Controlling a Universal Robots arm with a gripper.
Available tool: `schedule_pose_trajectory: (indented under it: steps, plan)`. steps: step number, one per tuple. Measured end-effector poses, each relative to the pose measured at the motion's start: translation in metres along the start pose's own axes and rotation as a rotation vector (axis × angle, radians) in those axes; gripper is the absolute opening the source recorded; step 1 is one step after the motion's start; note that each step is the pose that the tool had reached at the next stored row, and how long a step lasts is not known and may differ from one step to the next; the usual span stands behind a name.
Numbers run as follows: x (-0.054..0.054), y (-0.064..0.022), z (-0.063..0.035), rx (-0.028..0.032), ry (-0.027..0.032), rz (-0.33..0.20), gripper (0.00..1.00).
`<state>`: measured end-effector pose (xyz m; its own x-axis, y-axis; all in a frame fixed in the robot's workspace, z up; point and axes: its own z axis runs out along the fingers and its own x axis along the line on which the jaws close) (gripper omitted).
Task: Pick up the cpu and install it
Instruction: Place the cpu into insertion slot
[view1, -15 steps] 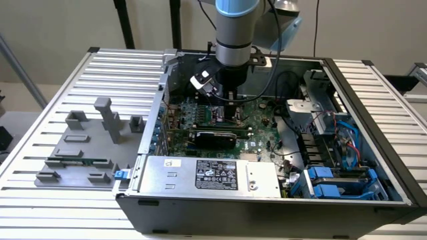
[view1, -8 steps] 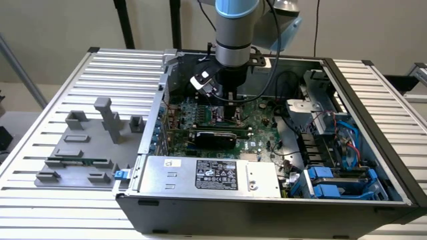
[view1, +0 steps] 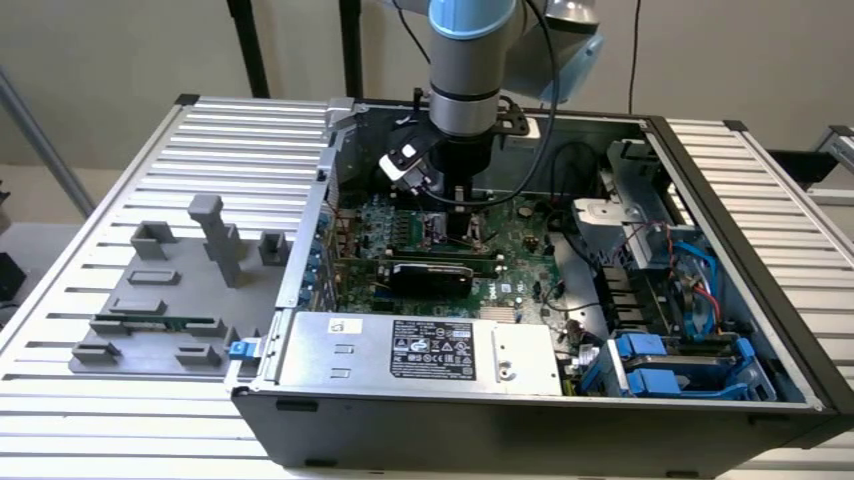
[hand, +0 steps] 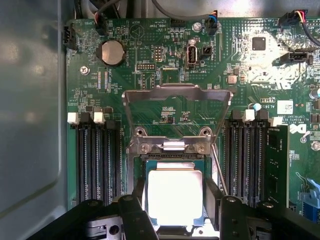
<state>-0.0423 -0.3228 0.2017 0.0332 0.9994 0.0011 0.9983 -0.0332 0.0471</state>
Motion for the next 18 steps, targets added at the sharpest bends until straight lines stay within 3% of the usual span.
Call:
schedule_pose_trajectory:
  steps: [3, 9, 13, 18]
  plan:
    - [0.0011, -0.0001, 0.0005, -0.0004, -0.0112, 0.000, 0.55]
    - [0.0039, -0.0003, 0.0022, -0.0006, -0.0148, 0.000, 0.55]
    - [0.0049, -0.0003, 0.0035, -0.0006, -0.0205, 0.000, 0.55]
    - [0.0054, -0.0004, 0.0047, -0.0006, -0.0220, 0.000, 0.55]
